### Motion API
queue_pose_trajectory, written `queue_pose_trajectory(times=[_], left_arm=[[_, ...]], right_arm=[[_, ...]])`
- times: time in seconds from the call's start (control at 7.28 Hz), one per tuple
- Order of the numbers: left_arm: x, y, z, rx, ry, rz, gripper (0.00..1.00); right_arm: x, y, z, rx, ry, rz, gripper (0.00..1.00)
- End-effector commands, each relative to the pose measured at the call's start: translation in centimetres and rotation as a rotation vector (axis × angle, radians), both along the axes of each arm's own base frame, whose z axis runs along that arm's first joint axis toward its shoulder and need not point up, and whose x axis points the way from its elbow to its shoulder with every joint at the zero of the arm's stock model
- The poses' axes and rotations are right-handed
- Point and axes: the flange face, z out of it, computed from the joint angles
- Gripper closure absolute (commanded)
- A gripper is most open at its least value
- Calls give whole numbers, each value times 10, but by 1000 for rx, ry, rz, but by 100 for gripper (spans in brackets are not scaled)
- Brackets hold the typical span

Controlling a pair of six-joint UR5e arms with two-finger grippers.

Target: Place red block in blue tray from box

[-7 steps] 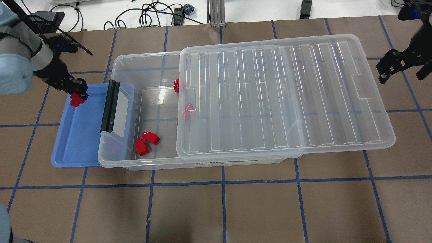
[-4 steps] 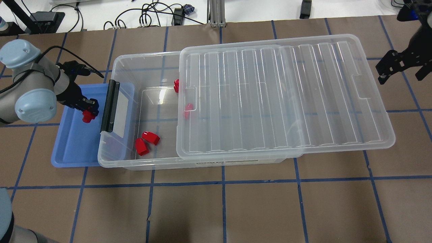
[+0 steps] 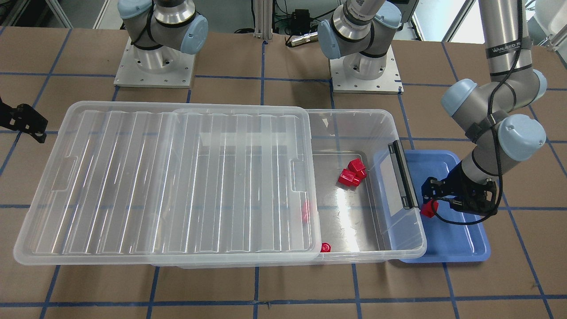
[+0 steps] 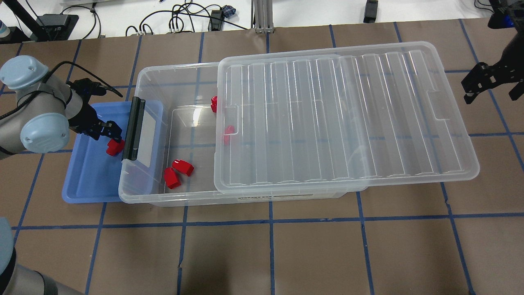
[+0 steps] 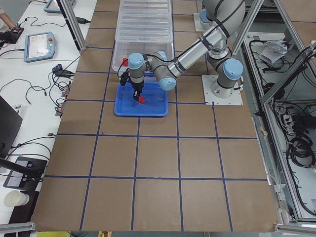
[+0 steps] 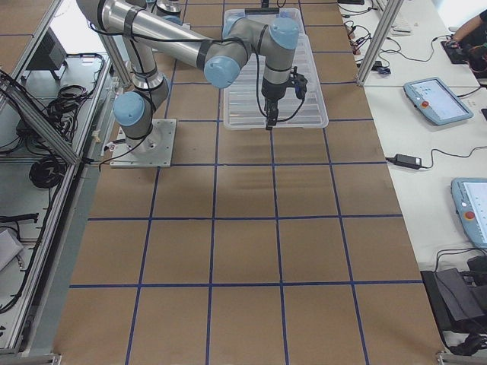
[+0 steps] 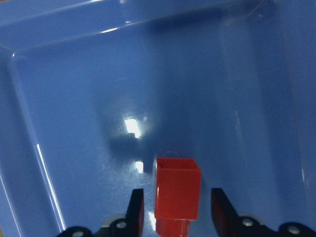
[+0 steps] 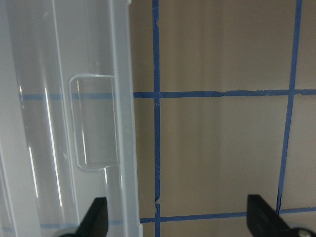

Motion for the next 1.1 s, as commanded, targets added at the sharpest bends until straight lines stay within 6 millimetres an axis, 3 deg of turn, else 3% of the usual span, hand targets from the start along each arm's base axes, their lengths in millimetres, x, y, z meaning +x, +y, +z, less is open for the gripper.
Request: queue_pose_trajectory(times=[0.0, 0.14, 0.41, 0.55, 0.82, 0.96], left_arm=[[-9, -6, 51, 15, 5, 49, 4], [-20, -5, 87, 28, 17, 95, 4], [-57, -2, 147, 36, 8, 101, 0], [-82, 1, 168, 48, 15, 173, 0], [-154, 14, 208, 5, -40, 164, 0], [-177, 31, 227, 15, -34, 149, 0]], right_arm=[[-20, -2, -11, 28, 32, -24, 0], [-30, -15, -28, 25, 37, -29, 0], [-39, -23, -38, 16, 40, 7, 0], [-40, -23, -42, 25, 33, 3, 0], [-42, -29, -60, 60, 17, 1, 0], [-42, -32, -69, 77, 11, 1, 0]])
